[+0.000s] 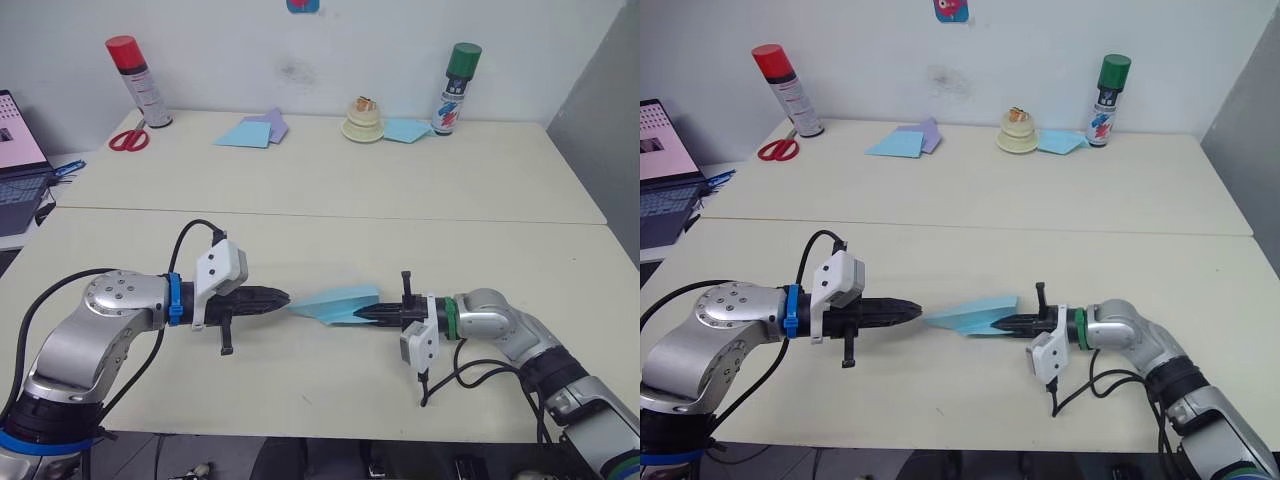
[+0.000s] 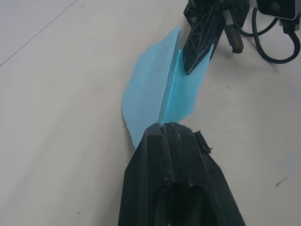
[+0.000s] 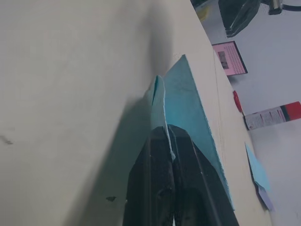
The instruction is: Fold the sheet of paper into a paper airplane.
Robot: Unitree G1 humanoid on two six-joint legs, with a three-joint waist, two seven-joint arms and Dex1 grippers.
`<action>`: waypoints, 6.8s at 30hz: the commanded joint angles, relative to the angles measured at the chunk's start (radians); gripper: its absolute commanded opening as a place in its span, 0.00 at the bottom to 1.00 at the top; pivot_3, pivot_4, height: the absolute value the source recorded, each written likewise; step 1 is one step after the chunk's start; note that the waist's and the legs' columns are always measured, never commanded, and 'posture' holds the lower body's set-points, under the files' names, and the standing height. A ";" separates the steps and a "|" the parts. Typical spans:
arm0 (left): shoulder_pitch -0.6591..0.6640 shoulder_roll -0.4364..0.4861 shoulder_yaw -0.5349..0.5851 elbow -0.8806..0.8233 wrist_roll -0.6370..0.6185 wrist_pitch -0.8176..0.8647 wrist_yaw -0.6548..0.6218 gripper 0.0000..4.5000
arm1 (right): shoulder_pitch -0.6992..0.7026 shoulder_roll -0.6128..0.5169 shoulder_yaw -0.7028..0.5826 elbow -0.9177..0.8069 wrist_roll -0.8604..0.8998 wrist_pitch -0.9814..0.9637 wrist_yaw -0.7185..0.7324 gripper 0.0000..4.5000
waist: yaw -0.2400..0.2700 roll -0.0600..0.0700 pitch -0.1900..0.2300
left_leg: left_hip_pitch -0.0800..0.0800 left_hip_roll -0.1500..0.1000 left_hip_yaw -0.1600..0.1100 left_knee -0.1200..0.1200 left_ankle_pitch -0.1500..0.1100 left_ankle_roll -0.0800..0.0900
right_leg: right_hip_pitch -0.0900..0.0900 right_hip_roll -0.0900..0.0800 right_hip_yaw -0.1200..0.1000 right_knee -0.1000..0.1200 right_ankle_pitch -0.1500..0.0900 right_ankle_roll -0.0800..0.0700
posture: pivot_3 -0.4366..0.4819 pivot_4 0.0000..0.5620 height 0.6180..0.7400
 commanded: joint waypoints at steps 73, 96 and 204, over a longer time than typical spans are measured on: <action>0.079 -0.298 -0.380 0.263 0.317 -0.251 0.172 0.00 | 0.082 0.010 -0.307 -0.672 0.682 1.950 0.226 0.67 | 0.003 0.003 -0.005 | 0.010 0.000 -0.003 0.012 0.001 -0.001 | 0.015 0.000 -0.002 0.001 0.006 0.003 | 0.48 0.27 0.91; 0.100 -0.296 -0.377 0.229 0.324 -0.249 0.174 0.00 | -0.139 0.250 -0.279 -0.396 0.807 2.224 0.103 0.78 | -0.001 0.004 -0.008 | 0.009 0.000 -0.002 0.012 0.000 -0.001 | 0.013 0.000 -0.001 0.000 0.006 0.004 | 0.48 0.27 0.91; -0.040 -0.285 -0.433 0.402 0.409 -0.382 0.035 0.00 | 0.298 0.054 -0.018 -0.671 0.284 1.341 0.095 0.01 | 0.001 -0.001 -0.007 | 0.018 0.001 0.001 -0.003 0.000 -0.001 | 0.015 0.001 0.001 -0.001 0.001 -0.002 | 0.48 0.27 0.91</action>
